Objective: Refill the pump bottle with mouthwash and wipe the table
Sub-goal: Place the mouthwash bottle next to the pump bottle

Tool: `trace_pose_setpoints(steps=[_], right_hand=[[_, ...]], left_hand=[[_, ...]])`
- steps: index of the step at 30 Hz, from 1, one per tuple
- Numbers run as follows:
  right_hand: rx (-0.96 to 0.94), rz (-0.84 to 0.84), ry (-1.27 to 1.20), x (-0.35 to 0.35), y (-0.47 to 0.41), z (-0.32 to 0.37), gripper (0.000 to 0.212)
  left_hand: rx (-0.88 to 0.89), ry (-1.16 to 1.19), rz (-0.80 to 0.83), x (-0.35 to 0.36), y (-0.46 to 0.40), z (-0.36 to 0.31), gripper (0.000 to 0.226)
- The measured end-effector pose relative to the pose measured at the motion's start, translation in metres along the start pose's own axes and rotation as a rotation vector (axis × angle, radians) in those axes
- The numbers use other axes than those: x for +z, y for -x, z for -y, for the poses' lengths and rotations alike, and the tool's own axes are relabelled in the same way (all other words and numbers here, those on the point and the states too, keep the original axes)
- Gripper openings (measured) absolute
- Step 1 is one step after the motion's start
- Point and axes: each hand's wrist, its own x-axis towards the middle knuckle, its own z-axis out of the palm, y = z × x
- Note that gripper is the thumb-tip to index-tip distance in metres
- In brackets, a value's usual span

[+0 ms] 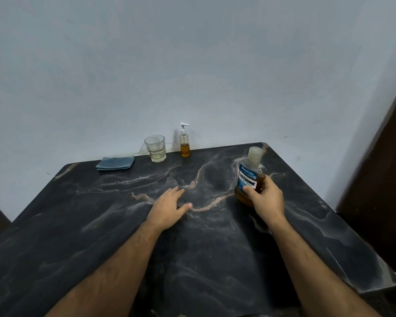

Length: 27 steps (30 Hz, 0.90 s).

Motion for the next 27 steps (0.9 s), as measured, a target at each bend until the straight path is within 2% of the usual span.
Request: trace_pose_setpoints(steps=[12, 22, 27], right_hand=[[0.016, 0.002, 0.002, 0.112, -0.129, 0.034, 0.045], [-0.006, -0.004, 0.058, 0.185, -0.218, 0.032, 0.038], [-0.005, 0.136, 0.046, 0.188, -0.246, 0.022, 0.044]], left_hand=[[0.045, -0.073, 0.055, -0.009, -0.101, 0.037, 0.076], [0.096, -0.093, 0.053, 0.004, -0.127, 0.061, 0.072], [0.107, -0.096, 0.042, 0.007, -0.127, 0.063, 0.070]])
